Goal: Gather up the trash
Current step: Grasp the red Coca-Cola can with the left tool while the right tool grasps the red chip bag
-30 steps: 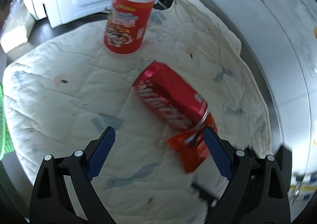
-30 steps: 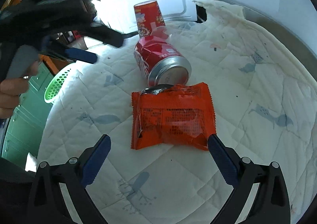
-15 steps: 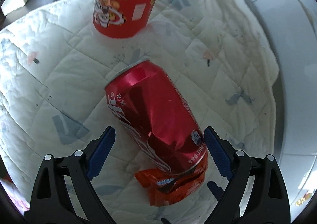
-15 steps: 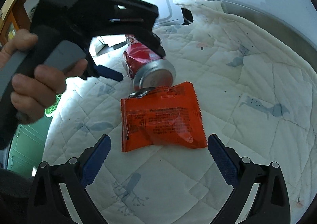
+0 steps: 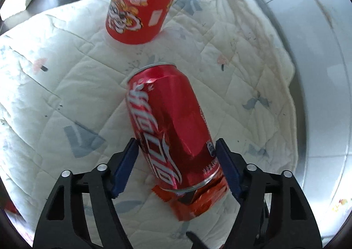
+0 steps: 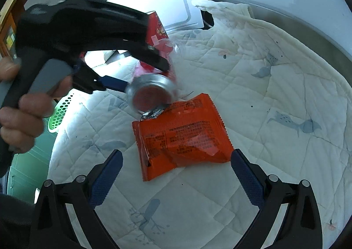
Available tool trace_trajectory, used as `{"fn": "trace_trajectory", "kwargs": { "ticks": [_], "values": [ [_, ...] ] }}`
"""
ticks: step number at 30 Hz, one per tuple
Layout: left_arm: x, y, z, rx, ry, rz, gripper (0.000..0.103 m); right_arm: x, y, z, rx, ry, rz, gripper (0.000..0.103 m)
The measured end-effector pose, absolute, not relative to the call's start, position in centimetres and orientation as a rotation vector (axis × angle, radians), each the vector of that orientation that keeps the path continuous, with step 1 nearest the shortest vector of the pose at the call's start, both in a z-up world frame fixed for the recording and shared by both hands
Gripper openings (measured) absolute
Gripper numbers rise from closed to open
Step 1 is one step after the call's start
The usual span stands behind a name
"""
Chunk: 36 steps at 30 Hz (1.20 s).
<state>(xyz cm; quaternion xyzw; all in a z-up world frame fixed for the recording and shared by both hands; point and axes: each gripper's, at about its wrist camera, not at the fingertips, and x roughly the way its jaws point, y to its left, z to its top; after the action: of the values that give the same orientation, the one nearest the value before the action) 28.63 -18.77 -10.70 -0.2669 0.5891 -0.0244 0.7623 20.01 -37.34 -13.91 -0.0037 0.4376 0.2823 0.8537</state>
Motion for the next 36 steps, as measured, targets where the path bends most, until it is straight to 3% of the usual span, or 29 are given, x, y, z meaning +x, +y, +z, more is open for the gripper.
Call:
{"fn": "trace_trajectory", "kwargs": {
  "ticks": [10,15,18,21,27,30,32,36],
  "values": [
    [27.8,-17.4,-9.4,-0.502,1.248,-0.1,0.054,22.2,-36.7,-14.7,-0.008,0.965,0.541,0.095],
    [28.3,-18.1,-10.0,-0.472,1.29,-0.128,0.052,23.0,-35.8,-15.1,-0.107,0.981,0.573,0.096],
    [28.7,-18.5,-10.3,-0.476,1.294,-0.129,0.06,23.7,-36.0,-15.3,-0.108,0.98,0.587,0.096],
    [28.8,-18.7,-10.7,-0.499,1.306,-0.123,0.075,24.1,-35.8,-15.4,-0.109,0.98,0.613,0.096],
    [29.8,-19.8,-11.9,-0.505,1.326,-0.108,0.08,23.8,-35.7,-16.0,-0.14,0.979,0.615,0.095],
    [30.1,-20.4,-12.6,-0.51,1.329,-0.108,0.077,23.2,-35.5,-16.0,-0.156,0.969,0.596,0.084],
    [30.2,-20.7,-13.2,-0.495,1.342,-0.096,0.067,22.7,-35.4,-15.9,-0.16,0.962,0.589,0.078],
    [30.1,-20.5,-13.5,-0.5,1.331,-0.111,0.066,21.2,-36.0,-15.5,-0.144,0.957,0.574,0.072]
  ]
}}
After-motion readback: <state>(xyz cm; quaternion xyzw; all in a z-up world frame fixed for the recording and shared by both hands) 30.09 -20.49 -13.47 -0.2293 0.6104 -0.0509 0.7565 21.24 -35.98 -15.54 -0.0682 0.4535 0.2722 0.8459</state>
